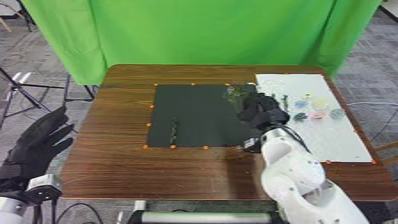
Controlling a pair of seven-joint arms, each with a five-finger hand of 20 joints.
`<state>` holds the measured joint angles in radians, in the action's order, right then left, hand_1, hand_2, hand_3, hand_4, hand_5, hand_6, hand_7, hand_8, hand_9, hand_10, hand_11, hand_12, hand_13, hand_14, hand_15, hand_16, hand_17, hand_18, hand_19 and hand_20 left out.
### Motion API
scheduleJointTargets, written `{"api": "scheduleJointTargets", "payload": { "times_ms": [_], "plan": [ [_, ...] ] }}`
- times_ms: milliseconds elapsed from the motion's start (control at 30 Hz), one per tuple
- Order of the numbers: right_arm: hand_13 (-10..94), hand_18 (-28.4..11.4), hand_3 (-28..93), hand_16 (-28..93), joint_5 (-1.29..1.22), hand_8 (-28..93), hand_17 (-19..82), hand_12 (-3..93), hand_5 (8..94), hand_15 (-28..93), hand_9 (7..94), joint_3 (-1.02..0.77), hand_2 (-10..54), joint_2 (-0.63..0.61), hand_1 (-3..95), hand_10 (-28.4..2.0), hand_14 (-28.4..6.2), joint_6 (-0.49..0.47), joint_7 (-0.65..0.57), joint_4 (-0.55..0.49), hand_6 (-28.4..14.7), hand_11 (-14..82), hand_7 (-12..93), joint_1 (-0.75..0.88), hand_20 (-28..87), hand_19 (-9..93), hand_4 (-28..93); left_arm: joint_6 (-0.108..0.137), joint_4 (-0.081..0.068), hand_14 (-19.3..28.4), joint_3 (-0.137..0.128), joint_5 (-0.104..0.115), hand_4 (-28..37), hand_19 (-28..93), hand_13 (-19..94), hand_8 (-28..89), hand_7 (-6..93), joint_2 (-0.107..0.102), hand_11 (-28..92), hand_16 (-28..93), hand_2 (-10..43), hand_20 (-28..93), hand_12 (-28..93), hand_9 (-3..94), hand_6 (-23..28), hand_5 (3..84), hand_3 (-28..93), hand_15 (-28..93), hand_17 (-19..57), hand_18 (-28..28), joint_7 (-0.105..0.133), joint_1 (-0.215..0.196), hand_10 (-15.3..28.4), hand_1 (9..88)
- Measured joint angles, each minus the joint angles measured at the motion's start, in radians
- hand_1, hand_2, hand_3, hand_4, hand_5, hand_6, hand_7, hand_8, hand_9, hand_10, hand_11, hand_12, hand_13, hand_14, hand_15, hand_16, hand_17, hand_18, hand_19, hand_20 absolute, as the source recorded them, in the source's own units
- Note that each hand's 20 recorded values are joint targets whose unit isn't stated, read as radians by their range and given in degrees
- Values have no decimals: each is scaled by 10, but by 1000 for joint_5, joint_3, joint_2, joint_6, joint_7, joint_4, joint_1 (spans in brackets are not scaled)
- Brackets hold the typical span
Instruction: Arrange flowers
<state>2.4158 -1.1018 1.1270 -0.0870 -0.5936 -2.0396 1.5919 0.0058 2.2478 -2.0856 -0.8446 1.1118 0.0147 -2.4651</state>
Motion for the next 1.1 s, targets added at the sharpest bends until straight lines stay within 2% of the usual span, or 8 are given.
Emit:
{"api": "scheduleJointTargets", "payload": {
  "times_ms": [167, 400, 600, 800, 1100],
  "plan": [
    [726, -235, 860, 378, 60, 244, 312, 537, 714, 892, 777, 67, -80, 115, 391, -121, -118, -84, 10, 57, -5, 673, 582, -18, 517, 882, -150, 0, -2, 118, 8, 1, -279, 337, 123, -114, 219, -8, 83, 67, -32, 92, 206, 181, 3, 192, 702, 158, -125, 181, -2, 2, 87, 239],
    [730, -235, 857, 378, 124, 241, 316, 537, 715, 892, 780, 85, -80, 236, 395, -122, -116, -106, 22, 129, -4, 672, 579, 15, 514, 886, -155, 0, -3, 119, 14, 1, -277, 336, 123, -114, 219, -9, 84, 67, -31, 92, 205, 180, 3, 192, 701, 160, -125, 181, -6, 4, 87, 238],
    [740, -235, 854, 375, 170, 236, 324, 538, 717, 891, 785, 108, -78, 274, 396, -118, -111, -122, 20, 212, 1, 671, 577, 13, 510, 892, -157, 0, -7, 118, 23, 1, -277, 337, 123, -114, 218, -11, 84, 66, -31, 93, 204, 180, 3, 193, 700, 160, -126, 181, -7, 8, 87, 238],
    [745, -237, 855, 375, 215, 236, 332, 539, 721, 890, 794, 108, -79, 309, 392, -113, -109, -122, 16, 237, 4, 669, 576, 4, 505, 898, -152, 0, -11, 118, 31, 1, -276, 337, 123, -113, 217, -23, 83, 67, -31, 93, 205, 180, 3, 193, 701, 160, -126, 181, -6, 11, 87, 238],
    [743, -237, 826, 386, 230, 217, 334, 549, 708, 880, 781, 104, -83, 329, 363, -111, -104, -124, 3, 250, 11, 663, 586, -1, 492, 902, -158, 0, -11, 119, 32, 1, -277, 337, 123, -113, 217, -24, 84, 66, -31, 92, 205, 180, 4, 193, 701, 160, -126, 181, -8, 15, 87, 238]
  ]
}}
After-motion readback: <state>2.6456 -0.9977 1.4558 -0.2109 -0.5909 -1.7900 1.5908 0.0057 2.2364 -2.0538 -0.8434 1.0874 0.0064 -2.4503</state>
